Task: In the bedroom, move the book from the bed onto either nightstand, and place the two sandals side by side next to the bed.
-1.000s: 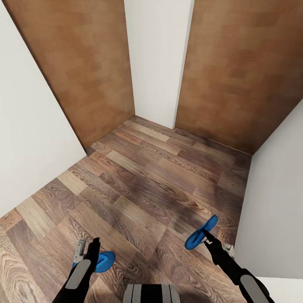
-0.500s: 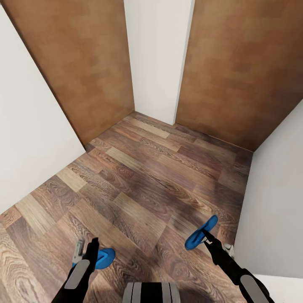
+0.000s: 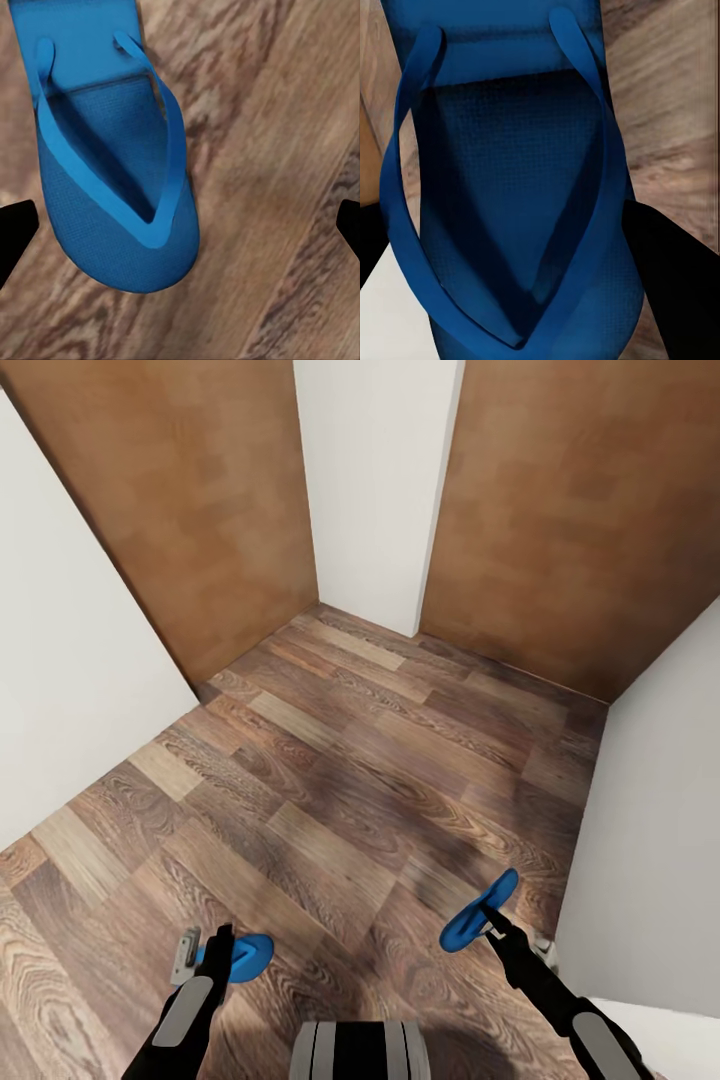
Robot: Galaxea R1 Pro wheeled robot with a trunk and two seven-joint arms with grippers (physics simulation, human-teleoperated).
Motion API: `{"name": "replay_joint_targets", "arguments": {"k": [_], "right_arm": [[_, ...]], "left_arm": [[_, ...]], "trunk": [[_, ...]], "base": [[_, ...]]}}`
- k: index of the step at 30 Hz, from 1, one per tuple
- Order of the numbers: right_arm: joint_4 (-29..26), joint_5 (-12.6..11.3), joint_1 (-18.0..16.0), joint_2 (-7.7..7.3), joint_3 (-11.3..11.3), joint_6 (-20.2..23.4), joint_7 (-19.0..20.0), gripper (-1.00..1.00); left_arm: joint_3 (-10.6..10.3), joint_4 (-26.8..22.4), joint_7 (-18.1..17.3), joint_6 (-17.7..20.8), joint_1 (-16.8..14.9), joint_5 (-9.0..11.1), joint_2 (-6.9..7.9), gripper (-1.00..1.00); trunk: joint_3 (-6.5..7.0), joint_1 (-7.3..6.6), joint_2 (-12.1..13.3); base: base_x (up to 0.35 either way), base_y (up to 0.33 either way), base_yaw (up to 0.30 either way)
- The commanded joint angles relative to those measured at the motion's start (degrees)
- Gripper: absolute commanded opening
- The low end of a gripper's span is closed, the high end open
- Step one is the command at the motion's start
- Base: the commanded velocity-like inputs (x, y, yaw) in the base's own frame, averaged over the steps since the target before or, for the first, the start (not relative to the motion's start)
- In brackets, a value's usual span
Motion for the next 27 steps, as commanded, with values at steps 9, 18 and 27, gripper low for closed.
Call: {"name": "replay_joint_targets", "arguments": {"k": [9,18,27], "right_arm": [[-14.8,-1.0,0.0,-0.11,-0.1,4.5,0.2,-1.00],[-15.9,-1.2,0.1,-0.11,-0.1,6.2,0.2,-1.00],[-15.9,-1.2,0.0,-0.11,-0.1,6.2,0.1,-1.00]], "left_arm": [[0.0,-0.2,0.1,-0.1,0.0,0.6,-0.03,1.00],[0.0,-0.3,0.1,0.1,0.0,0.6,-0.03,1.00],[0.0,-0.3,0.2,0.2,0.0,0.6,-0.03,1.00]], "trunk": [[-0.49,0.04,0.0],[-0.49,0.04,0.0],[-0.49,0.04,0.0]], "base": [[0.000,0.000,0.000],[0.000,0.000,0.000],[0.026,0.000,0.000]]}}
